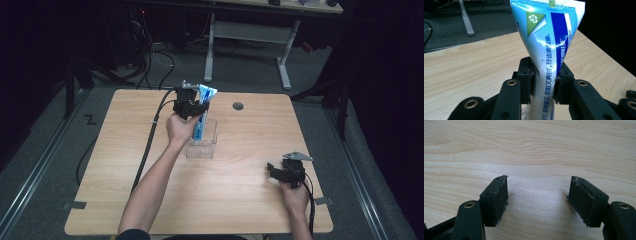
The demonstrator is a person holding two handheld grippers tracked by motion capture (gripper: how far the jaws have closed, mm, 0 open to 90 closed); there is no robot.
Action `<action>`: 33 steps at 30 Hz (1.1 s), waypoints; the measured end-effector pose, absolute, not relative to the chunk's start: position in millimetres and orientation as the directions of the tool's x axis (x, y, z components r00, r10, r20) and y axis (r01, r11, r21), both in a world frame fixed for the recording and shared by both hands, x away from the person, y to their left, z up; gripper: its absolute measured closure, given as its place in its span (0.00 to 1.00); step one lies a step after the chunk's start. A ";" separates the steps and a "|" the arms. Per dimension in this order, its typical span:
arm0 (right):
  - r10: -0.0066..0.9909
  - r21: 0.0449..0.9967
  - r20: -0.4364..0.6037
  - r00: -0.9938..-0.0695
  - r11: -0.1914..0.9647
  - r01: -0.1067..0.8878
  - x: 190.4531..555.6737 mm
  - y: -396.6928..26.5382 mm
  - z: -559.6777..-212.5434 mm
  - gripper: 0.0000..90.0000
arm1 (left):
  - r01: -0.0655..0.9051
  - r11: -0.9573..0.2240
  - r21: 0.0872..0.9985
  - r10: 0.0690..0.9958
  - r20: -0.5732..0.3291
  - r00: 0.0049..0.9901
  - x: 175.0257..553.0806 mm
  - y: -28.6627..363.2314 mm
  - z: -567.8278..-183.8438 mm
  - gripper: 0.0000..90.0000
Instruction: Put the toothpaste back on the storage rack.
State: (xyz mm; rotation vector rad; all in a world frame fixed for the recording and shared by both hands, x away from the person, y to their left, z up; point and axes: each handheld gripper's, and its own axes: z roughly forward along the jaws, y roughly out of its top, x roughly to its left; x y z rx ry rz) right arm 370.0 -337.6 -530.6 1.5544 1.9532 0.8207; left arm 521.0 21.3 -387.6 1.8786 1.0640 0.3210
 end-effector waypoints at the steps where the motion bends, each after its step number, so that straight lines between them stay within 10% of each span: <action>1: 0.976 0.725 -0.019 -0.216 0.162 0.669 370.0 -337.6 -530.6 0.35 | 0.543 -0.202 0.815 0.781 -0.201 0.592 520.7 22.0 -388.5 0.79; 33: 0.976 0.725 -0.020 -0.216 0.163 0.669 370.0 -337.6 -530.6 0.35 | 0.573 -0.190 0.797 0.811 -0.201 0.549 497.8 39.6 -405.1 0.78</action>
